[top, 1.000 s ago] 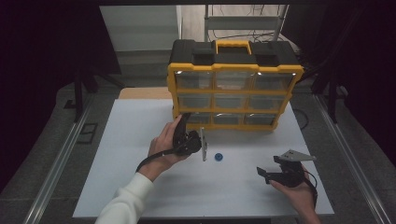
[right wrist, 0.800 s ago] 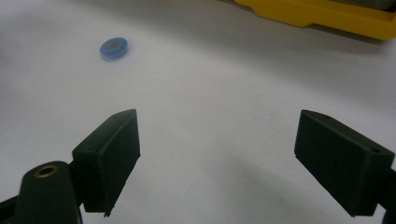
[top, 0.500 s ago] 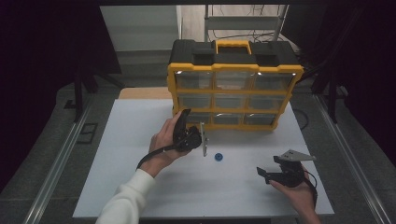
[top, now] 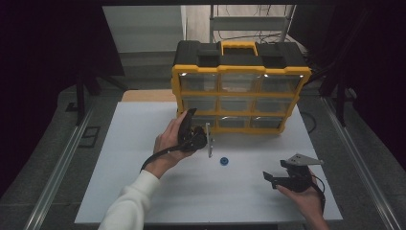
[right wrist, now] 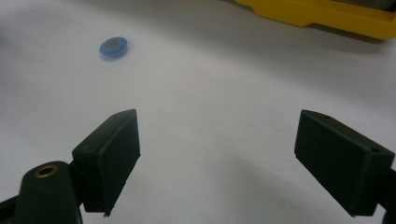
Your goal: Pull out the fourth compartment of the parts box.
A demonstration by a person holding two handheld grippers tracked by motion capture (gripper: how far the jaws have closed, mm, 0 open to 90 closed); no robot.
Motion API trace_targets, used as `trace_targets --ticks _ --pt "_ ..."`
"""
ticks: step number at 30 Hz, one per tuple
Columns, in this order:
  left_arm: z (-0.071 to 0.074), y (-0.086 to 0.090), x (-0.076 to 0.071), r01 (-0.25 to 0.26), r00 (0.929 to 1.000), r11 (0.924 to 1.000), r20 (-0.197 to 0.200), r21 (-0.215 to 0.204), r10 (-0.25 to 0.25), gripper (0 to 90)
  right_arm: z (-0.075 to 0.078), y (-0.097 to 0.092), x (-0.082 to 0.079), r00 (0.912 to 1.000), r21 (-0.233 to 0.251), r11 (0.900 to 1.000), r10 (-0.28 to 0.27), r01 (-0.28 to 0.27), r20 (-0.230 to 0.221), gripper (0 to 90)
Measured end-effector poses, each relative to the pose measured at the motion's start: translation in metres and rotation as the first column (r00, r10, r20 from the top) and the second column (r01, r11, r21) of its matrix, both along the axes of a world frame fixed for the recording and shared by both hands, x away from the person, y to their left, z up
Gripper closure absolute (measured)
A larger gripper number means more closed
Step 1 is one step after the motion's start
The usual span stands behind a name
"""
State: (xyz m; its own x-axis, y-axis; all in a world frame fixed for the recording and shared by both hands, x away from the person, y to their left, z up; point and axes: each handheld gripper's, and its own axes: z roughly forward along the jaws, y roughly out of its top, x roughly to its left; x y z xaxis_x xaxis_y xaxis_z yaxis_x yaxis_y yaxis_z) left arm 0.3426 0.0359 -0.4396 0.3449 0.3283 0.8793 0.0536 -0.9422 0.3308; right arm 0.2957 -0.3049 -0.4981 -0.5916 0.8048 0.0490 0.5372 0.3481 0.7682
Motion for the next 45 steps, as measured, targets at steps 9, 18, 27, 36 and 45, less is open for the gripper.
trace_targets --ticks 9,18,27,36,45 --pt "0.003 -0.004 0.007 -0.011 0.9997 0.9998 0.022 0.014 0.011 14.9 0.0 0.0 0.0 1.0 -0.002 1.0 -0.001 0.001 0.0 14.7" --pt "0.006 -0.001 0.014 -0.024 0.9995 0.9997 0.019 0.007 0.023 14.9 0.0 -0.001 0.001 1.0 0.0 1.0 -0.007 0.007 -0.002 14.7" --pt "0.011 -0.001 0.022 -0.025 0.9995 0.9996 0.02 -0.011 0.025 14.8 0.0 -0.001 0.001 0.9999 -0.001 1.0 -0.01 0.01 -0.002 14.8" --pt "0.011 -0.002 0.026 -0.03 0.999 0.9996 0.033 -0.002 0.03 14.8 0.0 -0.001 0.001 0.9999 -0.004 0.9999 -0.011 0.011 0.0 14.8" --pt "0.009 -0.003 0.03 -0.02 0.9975 0.9998 0.069 0.009 0.019 16.9 0.001 -0.004 0.001 0.9998 0.003 0.9998 -0.02 0.02 0.001 14.8"
